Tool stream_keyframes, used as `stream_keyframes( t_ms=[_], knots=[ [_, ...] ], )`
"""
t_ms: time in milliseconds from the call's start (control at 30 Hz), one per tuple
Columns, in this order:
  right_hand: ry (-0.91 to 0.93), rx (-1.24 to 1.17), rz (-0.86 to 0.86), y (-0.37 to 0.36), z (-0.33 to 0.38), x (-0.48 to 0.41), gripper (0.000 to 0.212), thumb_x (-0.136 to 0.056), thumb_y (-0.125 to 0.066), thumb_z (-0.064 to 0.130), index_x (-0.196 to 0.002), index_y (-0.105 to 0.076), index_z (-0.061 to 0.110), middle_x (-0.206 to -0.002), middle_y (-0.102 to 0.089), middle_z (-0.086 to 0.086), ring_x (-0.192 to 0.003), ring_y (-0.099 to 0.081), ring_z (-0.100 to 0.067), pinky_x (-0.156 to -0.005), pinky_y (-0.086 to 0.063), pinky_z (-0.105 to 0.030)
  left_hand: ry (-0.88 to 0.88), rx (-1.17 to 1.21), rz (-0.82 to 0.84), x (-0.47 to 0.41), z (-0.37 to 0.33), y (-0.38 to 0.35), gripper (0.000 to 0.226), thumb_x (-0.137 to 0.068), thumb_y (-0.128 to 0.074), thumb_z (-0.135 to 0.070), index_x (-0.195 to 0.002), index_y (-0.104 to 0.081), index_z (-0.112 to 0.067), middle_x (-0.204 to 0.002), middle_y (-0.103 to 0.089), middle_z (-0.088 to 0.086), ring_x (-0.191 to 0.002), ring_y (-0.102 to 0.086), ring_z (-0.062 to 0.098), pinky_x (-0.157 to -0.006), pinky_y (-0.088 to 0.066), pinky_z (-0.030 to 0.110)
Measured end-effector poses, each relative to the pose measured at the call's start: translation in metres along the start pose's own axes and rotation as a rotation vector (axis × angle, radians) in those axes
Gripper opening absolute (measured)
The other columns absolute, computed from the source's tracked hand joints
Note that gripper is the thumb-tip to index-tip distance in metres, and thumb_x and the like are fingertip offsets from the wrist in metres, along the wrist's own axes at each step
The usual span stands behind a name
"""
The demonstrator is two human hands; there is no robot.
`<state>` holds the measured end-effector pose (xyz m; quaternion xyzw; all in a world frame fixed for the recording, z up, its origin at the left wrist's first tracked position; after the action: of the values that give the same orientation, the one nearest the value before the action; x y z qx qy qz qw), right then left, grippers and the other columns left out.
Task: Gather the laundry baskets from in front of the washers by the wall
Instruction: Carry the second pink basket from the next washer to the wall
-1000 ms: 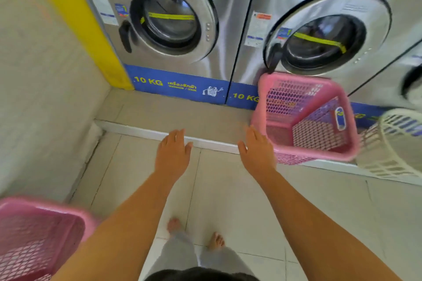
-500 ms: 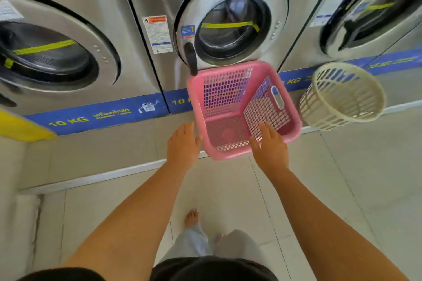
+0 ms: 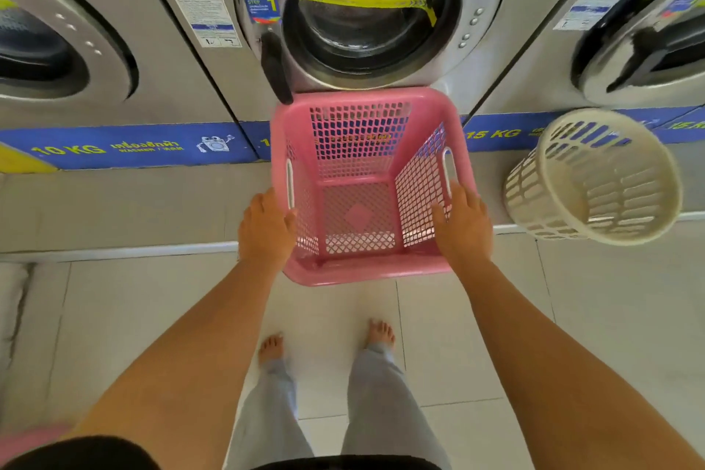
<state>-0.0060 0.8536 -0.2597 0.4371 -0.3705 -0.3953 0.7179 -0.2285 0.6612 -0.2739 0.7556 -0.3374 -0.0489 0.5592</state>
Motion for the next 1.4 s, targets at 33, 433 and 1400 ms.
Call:
stream_keyframes(
  t_ms=[33,433,1400],
  knots=[
    [0.017,-0.003,0.009,-0.001,-0.008,-0.011,0.054,-0.093,-0.048,0.032,-0.142,-0.036,0.015,-0.15,-0.038,-0.009,-0.132,-0.037,-0.035,-0.107,-0.034,-0.051,0.035,0.006,-0.008,-0.003,-0.003,-0.01,0.055,-0.094,-0.052,-0.028,-0.139,-0.035,-0.002,-0.135,-0.043,0.025,-0.119,-0.046,0.045,-0.097,-0.04,0.054],
    [0.063,0.013,0.056,-0.052,-0.069,-0.101,0.066,-0.095,-0.046,0.037,-0.152,-0.015,0.027,-0.16,-0.017,-0.008,-0.137,-0.031,-0.037,-0.109,-0.031,-0.05,0.209,0.101,-0.165,-0.045,0.005,-0.08,0.067,-0.096,-0.047,-0.036,-0.151,-0.018,-0.013,-0.146,-0.04,0.02,-0.128,-0.042,0.045,-0.102,-0.039,0.057],
    [0.232,-0.1,0.039,-0.026,-0.054,-0.044,0.073,-0.089,-0.053,0.012,-0.149,-0.021,0.04,-0.156,-0.028,-0.004,-0.125,-0.048,-0.036,-0.089,-0.047,-0.048,0.307,0.272,-0.26,0.041,0.046,-0.034,0.064,-0.095,-0.05,-0.036,-0.149,-0.016,-0.044,-0.14,-0.054,0.003,-0.119,-0.057,0.033,-0.097,-0.045,0.044]
  ],
)
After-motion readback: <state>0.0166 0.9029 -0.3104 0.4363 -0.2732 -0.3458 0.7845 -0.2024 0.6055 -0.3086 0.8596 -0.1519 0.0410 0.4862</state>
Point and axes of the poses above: each hand's wrist, its own x-axis away from the middle knuckle, its own y-axis out of the back of the hand, z = x × y, the point moved 1 cm from there along -x, towards the middle knuckle
